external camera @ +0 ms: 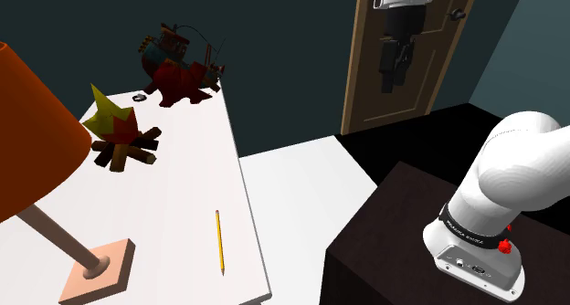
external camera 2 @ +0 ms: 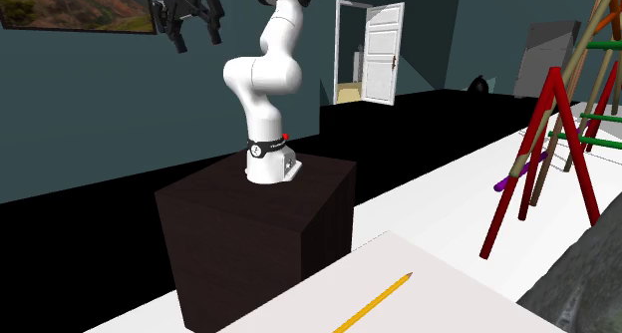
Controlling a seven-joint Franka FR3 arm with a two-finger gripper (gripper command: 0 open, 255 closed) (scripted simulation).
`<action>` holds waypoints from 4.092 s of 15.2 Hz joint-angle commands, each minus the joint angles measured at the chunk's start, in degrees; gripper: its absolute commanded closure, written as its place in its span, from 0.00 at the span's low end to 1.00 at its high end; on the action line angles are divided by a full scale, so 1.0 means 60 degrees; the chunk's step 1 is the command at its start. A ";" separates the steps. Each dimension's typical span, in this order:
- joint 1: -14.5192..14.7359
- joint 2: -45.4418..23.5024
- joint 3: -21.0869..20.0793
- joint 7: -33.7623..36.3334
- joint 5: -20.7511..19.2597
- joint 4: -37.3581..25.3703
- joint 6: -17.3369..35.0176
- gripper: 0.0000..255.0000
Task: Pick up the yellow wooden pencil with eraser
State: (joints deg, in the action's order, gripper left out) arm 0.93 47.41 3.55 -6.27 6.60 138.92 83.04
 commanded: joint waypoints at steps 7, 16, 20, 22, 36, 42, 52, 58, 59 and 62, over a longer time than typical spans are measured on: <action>0.0261 0.0553 -0.1548 0.1818 0.1148 0.1179 0.1192 0.00; 0.0731 -0.0055 -0.4188 0.4489 0.2845 0.1891 0.3461 0.00; 0.0730 -0.0912 -0.5459 0.5675 0.3360 0.1757 0.4628 0.00; 0.0630 -0.1457 -0.6120 0.6288 0.3503 0.1589 0.5228 0.00; -0.3186 -0.8410 -1.2348 1.4172 -0.2233 -0.1171 0.8869 0.00; 0.0351 -1.2100 -0.9520 1.8109 -0.6639 -0.3556 0.8046 0.00; 0.1720 -1.3626 -0.8239 1.9204 -0.7963 -0.4475 0.8278 0.00; 0.1725 -1.3643 -0.8227 1.9198 -0.7972 -0.4493 0.8278 1.00; 0.1724 -1.3636 -0.8232 1.9202 -0.7969 -0.4483 0.8280 1.00; 0.1723 -1.3648 -0.8228 1.9182 -0.7965 -0.4514 0.8263 1.00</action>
State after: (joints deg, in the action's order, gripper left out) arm 11.22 -34.10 -46.01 108.80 -41.10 111.89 132.32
